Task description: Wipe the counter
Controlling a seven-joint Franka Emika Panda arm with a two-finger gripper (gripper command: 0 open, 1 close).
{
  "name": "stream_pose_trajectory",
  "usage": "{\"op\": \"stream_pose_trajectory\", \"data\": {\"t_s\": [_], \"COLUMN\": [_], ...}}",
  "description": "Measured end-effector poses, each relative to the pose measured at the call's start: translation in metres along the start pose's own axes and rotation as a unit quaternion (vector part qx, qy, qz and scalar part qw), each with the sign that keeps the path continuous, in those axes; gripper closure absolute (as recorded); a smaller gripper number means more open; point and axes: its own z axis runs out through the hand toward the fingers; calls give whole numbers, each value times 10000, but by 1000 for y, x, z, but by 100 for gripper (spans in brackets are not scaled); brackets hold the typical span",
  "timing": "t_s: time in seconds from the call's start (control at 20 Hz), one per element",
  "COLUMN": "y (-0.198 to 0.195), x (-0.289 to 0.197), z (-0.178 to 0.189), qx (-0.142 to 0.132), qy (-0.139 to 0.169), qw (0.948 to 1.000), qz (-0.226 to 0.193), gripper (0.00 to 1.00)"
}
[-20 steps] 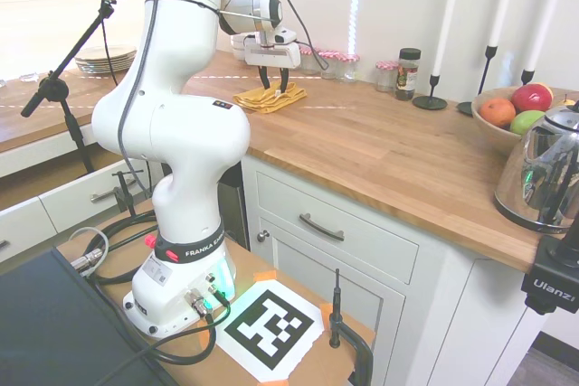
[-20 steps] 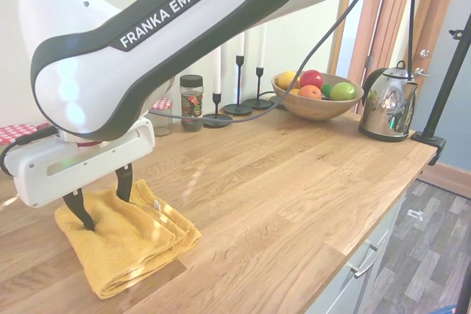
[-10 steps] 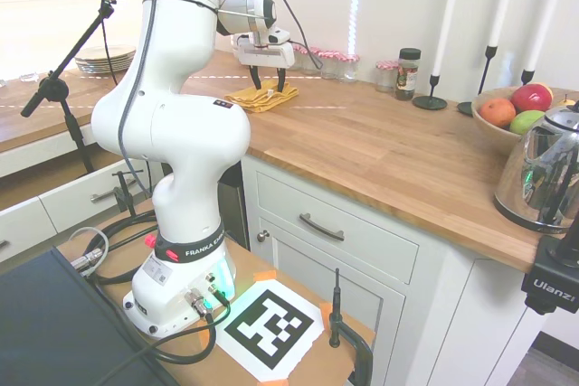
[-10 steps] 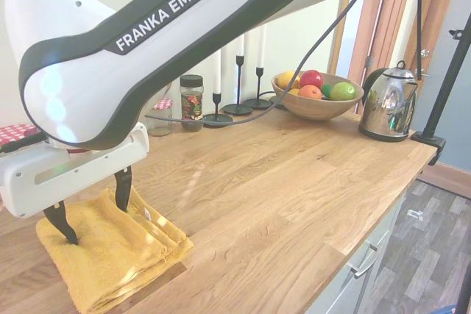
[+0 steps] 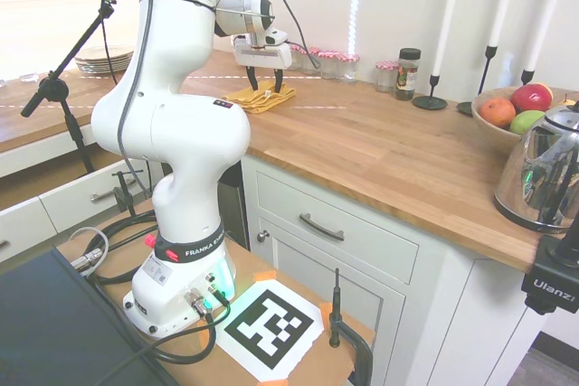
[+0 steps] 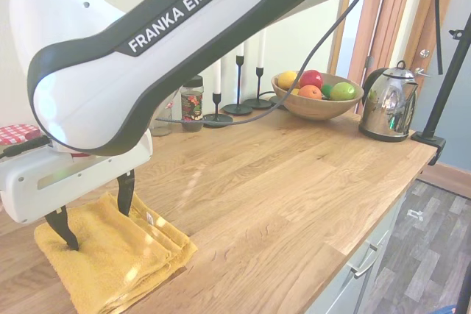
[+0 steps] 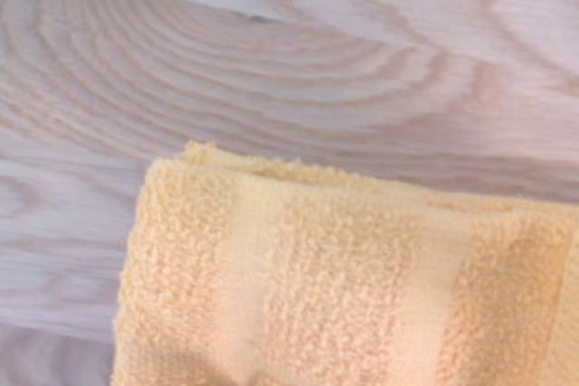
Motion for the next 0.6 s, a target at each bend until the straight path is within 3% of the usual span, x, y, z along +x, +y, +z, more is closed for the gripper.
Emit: {"op": "stream_pose_trajectory", "data": {"t_s": [0.6], "y": [0], "x": [1], "z": [-16], "qx": [77], "qy": [52], "qw": [10000], "qz": [2], "gripper": [0]}}
